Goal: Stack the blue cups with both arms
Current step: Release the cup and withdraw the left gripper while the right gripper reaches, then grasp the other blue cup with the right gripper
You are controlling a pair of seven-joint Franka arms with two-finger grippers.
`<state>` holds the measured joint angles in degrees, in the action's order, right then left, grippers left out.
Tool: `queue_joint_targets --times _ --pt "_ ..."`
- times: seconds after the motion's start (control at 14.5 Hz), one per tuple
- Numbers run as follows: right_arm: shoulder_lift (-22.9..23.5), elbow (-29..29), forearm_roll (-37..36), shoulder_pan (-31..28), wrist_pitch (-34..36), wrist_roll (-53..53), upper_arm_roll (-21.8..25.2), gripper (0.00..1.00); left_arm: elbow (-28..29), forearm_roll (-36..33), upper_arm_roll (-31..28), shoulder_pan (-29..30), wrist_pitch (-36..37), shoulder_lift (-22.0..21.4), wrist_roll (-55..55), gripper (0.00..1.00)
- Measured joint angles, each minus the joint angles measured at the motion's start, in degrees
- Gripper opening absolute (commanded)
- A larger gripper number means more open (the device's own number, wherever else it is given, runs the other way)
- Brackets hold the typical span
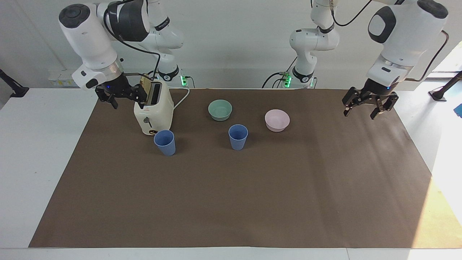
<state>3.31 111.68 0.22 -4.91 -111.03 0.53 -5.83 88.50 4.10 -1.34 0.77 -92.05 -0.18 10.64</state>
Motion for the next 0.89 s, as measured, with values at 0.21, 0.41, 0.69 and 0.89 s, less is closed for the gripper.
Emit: queue_joint_targets --times 0.21,0.41,0.69,0.89 --pt "2.97 0.33 0.00 1.02 -2.59 0.00 -0.13 1.00 -1.03 -0.46 0.61 -0.01 3.73 0.02 -0.07 1.00" --pt "5.41 1.57 0.00 1.69 -4.96 0.00 -0.17 1.00 -1.05 -0.50 0.91 -0.01 5.96 -0.44 -0.74 1.00" --pt "5.73 3.16 0.00 2.24 -6.37 0.00 -0.17 0.41 -1.05 -0.63 0.90 -0.01 6.06 -0.48 -2.12 1.00" --pt "5.74 3.51 0.00 2.25 -6.37 -0.18 -0.18 0.00 -1.05 -2.00 0.90 -0.01 6.06 -0.48 -2.30 1.00"
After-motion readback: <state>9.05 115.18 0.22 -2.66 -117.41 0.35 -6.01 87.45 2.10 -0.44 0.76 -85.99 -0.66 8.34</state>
